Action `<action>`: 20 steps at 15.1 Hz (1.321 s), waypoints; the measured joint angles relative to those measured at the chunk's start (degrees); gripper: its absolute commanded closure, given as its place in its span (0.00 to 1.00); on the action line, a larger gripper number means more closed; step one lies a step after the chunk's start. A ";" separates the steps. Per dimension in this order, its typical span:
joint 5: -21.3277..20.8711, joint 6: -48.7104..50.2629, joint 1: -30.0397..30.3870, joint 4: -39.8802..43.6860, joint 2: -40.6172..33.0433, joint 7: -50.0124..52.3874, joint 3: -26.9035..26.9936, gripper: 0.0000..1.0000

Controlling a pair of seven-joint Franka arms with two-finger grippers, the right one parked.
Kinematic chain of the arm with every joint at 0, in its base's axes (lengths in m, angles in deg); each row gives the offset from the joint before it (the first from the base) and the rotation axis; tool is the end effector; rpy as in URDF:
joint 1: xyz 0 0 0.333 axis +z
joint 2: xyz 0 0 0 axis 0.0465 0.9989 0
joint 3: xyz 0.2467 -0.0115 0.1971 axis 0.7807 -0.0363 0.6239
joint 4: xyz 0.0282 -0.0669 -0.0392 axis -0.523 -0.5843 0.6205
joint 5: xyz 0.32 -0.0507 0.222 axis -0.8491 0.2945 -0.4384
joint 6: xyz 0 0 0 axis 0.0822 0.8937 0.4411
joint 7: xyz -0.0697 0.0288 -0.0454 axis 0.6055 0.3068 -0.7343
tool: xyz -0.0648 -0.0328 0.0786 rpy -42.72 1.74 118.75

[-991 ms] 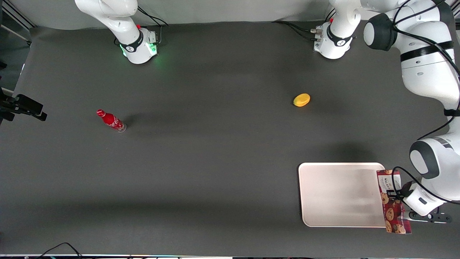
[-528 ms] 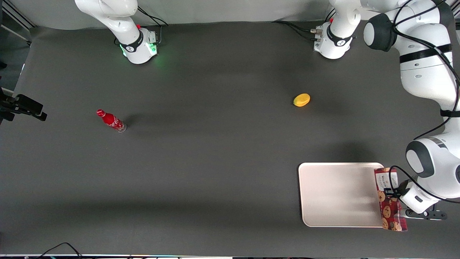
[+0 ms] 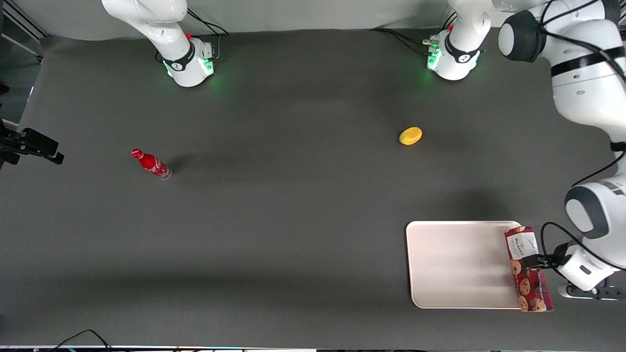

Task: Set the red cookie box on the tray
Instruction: 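Open the left gripper and withdraw it up away from the tray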

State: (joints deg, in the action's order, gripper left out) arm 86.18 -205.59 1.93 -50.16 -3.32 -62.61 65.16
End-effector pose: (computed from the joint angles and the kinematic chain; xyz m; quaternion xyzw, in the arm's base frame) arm 0.7606 0.1000 0.2915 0.9984 -0.0178 0.0521 0.0086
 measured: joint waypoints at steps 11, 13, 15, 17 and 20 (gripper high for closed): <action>-2.91 17.87 0.00 -7.41 -26.15 0.05 -1.96 0.00; -4.61 18.59 -0.48 -10.88 -31.27 0.07 -3.42 0.00; -5.29 19.29 -1.15 -14.97 -36.17 0.80 -4.18 0.00; -5.76 19.49 -1.49 -19.34 -40.62 1.27 -4.53 0.00; -8.47 19.97 -1.59 -24.28 -46.22 1.44 -5.28 0.00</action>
State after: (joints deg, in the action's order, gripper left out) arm 77.71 -185.62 0.34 -74.44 -49.54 -61.17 59.88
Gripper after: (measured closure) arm 0.000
